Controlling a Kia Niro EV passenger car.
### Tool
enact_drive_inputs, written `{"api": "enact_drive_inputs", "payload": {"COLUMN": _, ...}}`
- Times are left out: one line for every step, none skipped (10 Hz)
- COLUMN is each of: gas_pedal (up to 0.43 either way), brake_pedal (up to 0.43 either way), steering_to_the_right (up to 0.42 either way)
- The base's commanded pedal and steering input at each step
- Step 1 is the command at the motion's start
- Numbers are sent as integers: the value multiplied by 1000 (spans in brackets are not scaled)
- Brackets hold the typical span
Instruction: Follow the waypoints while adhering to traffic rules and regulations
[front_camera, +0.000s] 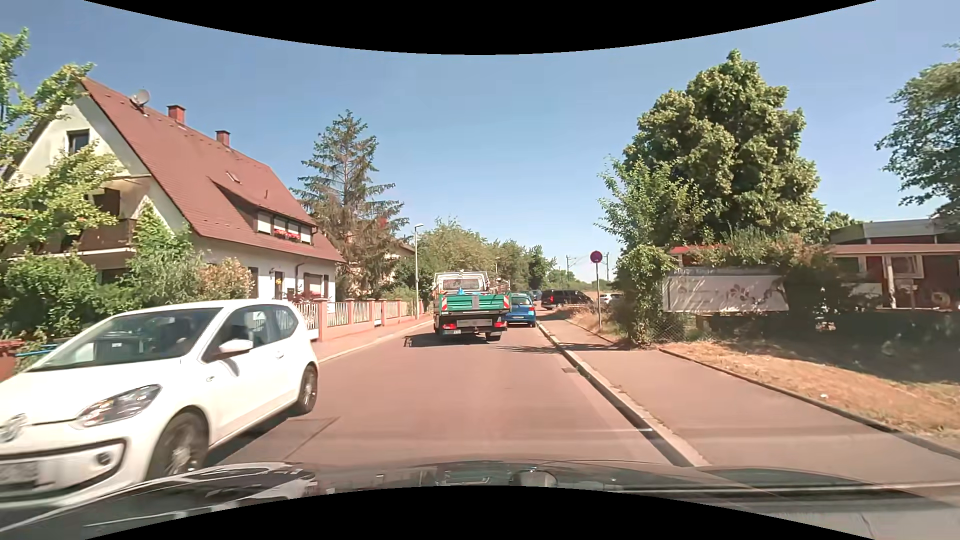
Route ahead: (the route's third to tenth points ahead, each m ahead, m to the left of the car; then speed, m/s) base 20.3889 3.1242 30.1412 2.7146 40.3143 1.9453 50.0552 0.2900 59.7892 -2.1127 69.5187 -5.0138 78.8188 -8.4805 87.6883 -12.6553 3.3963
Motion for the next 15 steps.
{"api": "enact_drive_inputs", "payload": {"gas_pedal": 189, "brake_pedal": 0, "steering_to_the_right": 4}}
{"api": "enact_drive_inputs", "payload": {"gas_pedal": 197, "brake_pedal": 0, "steering_to_the_right": 3}}
{"api": "enact_drive_inputs", "payload": {"gas_pedal": 197, "brake_pedal": 0, "steering_to_the_right": 0}}
{"api": "enact_drive_inputs", "payload": {"gas_pedal": 197, "brake_pedal": 0, "steering_to_the_right": -2}}
{"api": "enact_drive_inputs", "payload": {"gas_pedal": 209, "brake_pedal": 0, "steering_to_the_right": -5}}
{"api": "enact_drive_inputs", "payload": {"gas_pedal": 209, "brake_pedal": 0, "steering_to_the_right": -7}}
{"api": "enact_drive_inputs", "payload": {"gas_pedal": 209, "brake_pedal": 0, "steering_to_the_right": -7}}
{"api": "enact_drive_inputs", "payload": {"gas_pedal": 209, "brake_pedal": 0, "steering_to_the_right": -7}}
{"api": "enact_drive_inputs", "payload": {"gas_pedal": 209, "brake_pedal": 0, "steering_to_the_right": -8}}
{"api": "enact_drive_inputs", "payload": {"gas_pedal": 209, "brake_pedal": 0, "steering_to_the_right": -12}}
{"api": "enact_drive_inputs", "payload": {"gas_pedal": 209, "brake_pedal": 0, "steering_to_the_right": -17}}
{"api": "enact_drive_inputs", "payload": {"gas_pedal": 209, "brake_pedal": 0, "steering_to_the_right": -25}}
{"api": "enact_drive_inputs", "payload": {"gas_pedal": 209, "brake_pedal": 0, "steering_to_the_right": -31}}
{"api": "enact_drive_inputs", "payload": {"gas_pedal": 209, "brake_pedal": 0, "steering_to_the_right": -39}}
{"api": "enact_drive_inputs", "payload": {"gas_pedal": 220, "brake_pedal": 0, "steering_to_the_right": -47}}
